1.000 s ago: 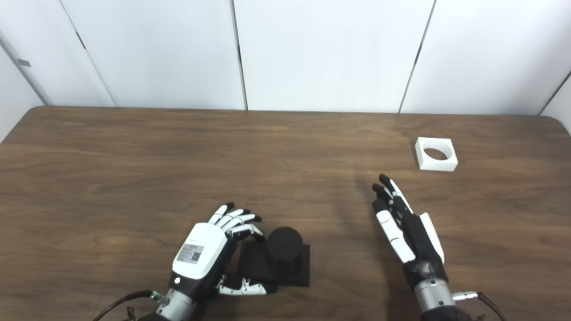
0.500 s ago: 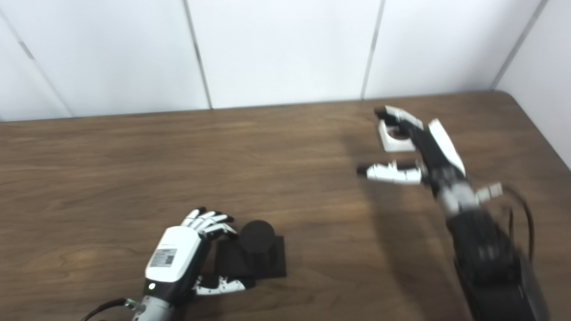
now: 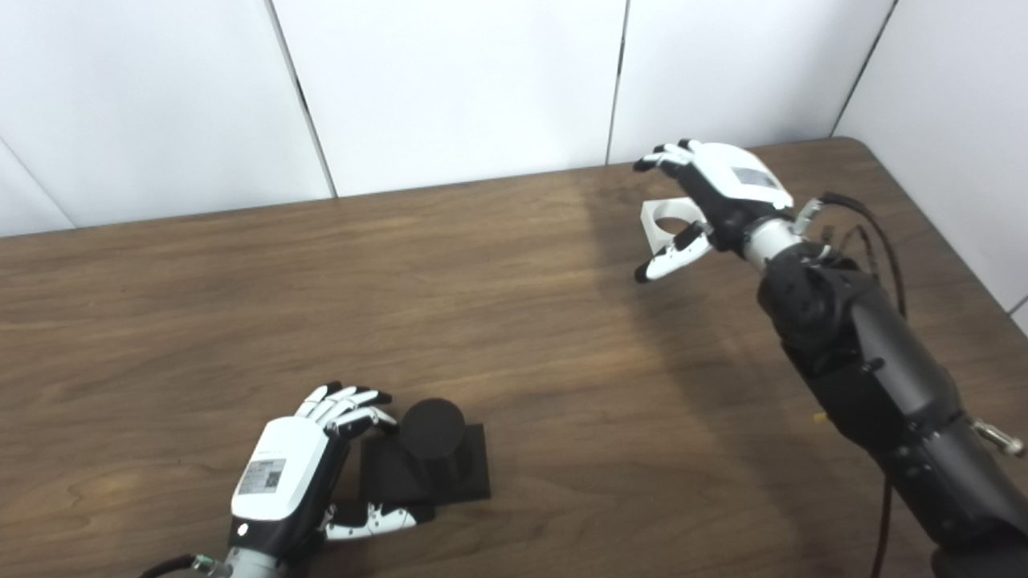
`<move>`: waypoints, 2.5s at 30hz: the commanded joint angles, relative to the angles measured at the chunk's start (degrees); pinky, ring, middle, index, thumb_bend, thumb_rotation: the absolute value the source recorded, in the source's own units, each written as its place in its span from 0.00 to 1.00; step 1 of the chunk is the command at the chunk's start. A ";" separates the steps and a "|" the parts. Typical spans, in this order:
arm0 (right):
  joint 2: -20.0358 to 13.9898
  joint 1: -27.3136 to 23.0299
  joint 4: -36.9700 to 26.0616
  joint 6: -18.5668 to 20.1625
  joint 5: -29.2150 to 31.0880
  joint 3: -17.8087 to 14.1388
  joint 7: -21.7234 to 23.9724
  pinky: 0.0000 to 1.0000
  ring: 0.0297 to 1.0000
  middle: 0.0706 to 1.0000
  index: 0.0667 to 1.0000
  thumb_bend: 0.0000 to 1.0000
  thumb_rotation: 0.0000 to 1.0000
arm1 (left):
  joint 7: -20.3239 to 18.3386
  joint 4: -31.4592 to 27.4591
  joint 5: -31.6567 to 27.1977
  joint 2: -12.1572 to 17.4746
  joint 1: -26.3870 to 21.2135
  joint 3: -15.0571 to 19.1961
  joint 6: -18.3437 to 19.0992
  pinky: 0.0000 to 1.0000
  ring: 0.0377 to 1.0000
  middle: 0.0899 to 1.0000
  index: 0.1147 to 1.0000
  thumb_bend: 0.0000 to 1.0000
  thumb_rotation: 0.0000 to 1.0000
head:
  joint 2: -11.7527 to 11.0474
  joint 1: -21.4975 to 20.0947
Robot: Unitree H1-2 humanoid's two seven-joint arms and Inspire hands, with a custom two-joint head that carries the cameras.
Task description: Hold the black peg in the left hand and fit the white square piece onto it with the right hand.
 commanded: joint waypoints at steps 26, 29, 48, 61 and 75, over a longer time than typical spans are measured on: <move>-2.66 -14.96 21.48 -5.99 -9.86 7.06 1.35 1.00 1.00 0.97 0.82 0.95 0.22 | -1.78 1.74 2.69 2.13 1.72 0.19 -0.09 0.90 0.84 0.78 0.42 0.52 0.05 | -1.07 -1.40; -2.78 -15.63 23.06 -6.51 -10.00 7.74 1.43 1.00 1.00 0.97 0.82 0.95 0.22 | -1.65 1.71 2.71 2.15 1.67 0.22 -0.18 0.90 0.84 0.78 0.42 0.52 0.05 | -1.12 -1.56; -2.63 -19.28 32.64 -10.08 -9.83 9.44 -1.15 1.00 1.00 0.94 0.77 0.84 0.25 | -1.69 0.87 3.24 1.04 1.63 -0.08 0.24 0.89 0.83 0.77 0.42 0.52 0.05 | -0.78 -0.14; -2.43 -19.37 33.14 -12.56 -9.64 9.91 -2.17 1.00 0.98 0.89 0.70 0.78 0.20 | -2.22 0.16 3.76 0.72 1.55 -0.33 0.59 0.90 0.84 0.78 0.42 0.52 0.05 | -0.21 0.39; -2.16 -19.85 33.93 -15.66 -8.84 10.32 -2.23 0.97 0.92 0.80 0.46 0.53 0.13 | -2.80 -0.69 4.36 0.06 1.42 -0.78 1.43 0.90 0.84 0.78 0.42 0.52 0.05 | 0.26 0.62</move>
